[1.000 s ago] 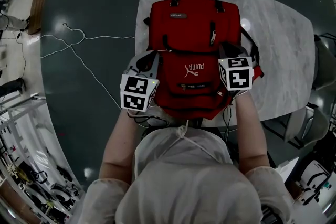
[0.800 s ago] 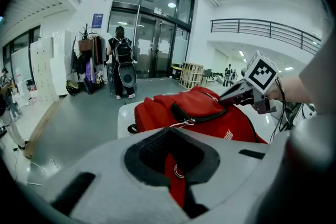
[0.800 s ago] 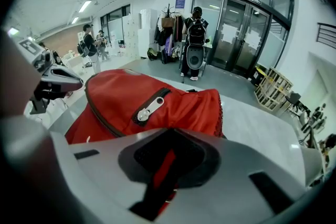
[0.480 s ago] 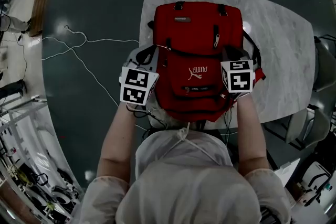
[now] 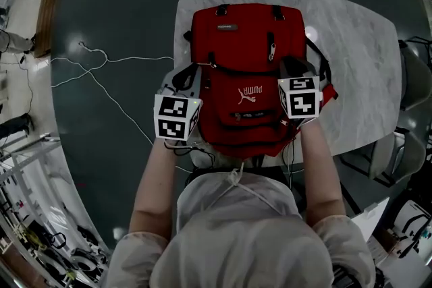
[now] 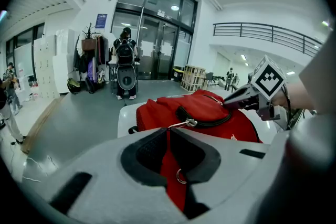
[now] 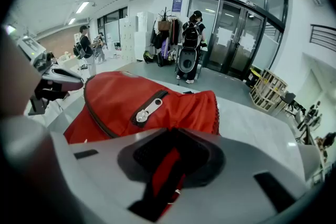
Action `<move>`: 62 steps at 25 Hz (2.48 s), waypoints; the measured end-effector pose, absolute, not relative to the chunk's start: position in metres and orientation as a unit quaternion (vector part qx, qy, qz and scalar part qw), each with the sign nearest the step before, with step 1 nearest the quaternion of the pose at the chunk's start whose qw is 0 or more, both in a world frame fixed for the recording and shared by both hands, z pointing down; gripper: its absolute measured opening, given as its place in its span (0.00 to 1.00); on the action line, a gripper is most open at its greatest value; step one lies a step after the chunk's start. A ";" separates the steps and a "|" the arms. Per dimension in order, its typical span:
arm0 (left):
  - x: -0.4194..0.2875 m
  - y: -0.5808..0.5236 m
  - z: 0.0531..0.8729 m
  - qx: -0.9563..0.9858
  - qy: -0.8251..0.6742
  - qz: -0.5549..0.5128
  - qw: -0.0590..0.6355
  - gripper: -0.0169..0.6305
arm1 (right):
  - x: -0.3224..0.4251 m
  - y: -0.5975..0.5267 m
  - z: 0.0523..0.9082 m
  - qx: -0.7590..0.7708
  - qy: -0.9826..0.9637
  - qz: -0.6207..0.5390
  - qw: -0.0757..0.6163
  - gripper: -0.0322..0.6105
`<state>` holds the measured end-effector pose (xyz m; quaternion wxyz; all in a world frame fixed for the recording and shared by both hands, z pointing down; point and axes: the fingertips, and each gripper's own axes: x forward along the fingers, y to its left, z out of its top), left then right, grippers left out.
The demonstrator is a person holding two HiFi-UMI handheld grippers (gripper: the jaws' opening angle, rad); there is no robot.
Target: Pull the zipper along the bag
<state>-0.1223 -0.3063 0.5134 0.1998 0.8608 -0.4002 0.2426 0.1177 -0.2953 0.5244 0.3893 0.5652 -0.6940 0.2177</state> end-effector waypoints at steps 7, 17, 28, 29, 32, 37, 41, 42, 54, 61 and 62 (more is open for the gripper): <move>-0.112 -0.284 0.500 0.863 -0.401 0.216 0.220 0.19 | 0.121 -0.289 0.508 0.591 -0.692 0.240 0.338 0.14; -0.101 -0.253 0.440 0.846 -0.475 0.141 0.195 0.18 | 0.111 -0.260 0.444 0.586 -0.748 0.179 0.256 0.11; -0.059 -0.209 0.335 0.867 -0.482 0.030 0.119 0.05 | 0.103 -0.211 0.329 0.573 -0.808 0.075 0.115 0.09; -0.058 -0.206 0.327 0.867 -0.486 0.023 0.109 0.06 | 0.101 -0.207 0.324 0.571 -0.811 0.069 0.110 0.09; -0.054 -0.201 0.306 0.863 -0.498 0.013 0.083 0.05 | 0.095 -0.200 0.315 0.563 -0.818 0.056 0.102 0.09; -0.045 -0.198 0.302 0.864 -0.499 0.027 0.063 0.05 | 0.088 -0.193 0.311 0.553 -0.827 0.055 0.085 0.09; -0.043 -0.201 0.297 0.862 -0.504 0.027 0.049 0.05 | 0.083 -0.194 0.303 0.550 -0.831 0.045 0.071 0.09; -0.043 -0.201 0.296 0.861 -0.506 0.029 0.046 0.06 | 0.082 -0.194 0.301 0.550 -0.831 0.042 0.071 0.09; -0.040 -0.204 0.306 0.860 -0.505 0.050 0.048 0.05 | 0.071 -0.195 0.297 0.547 -0.833 0.003 0.083 0.09; -0.037 -0.204 0.307 0.863 -0.500 0.052 0.051 0.05 | 0.073 -0.193 0.299 0.552 -0.829 0.002 0.089 0.09; -0.036 -0.203 0.307 0.864 -0.499 0.052 0.051 0.05 | 0.072 -0.192 0.297 0.552 -0.829 0.001 0.088 0.09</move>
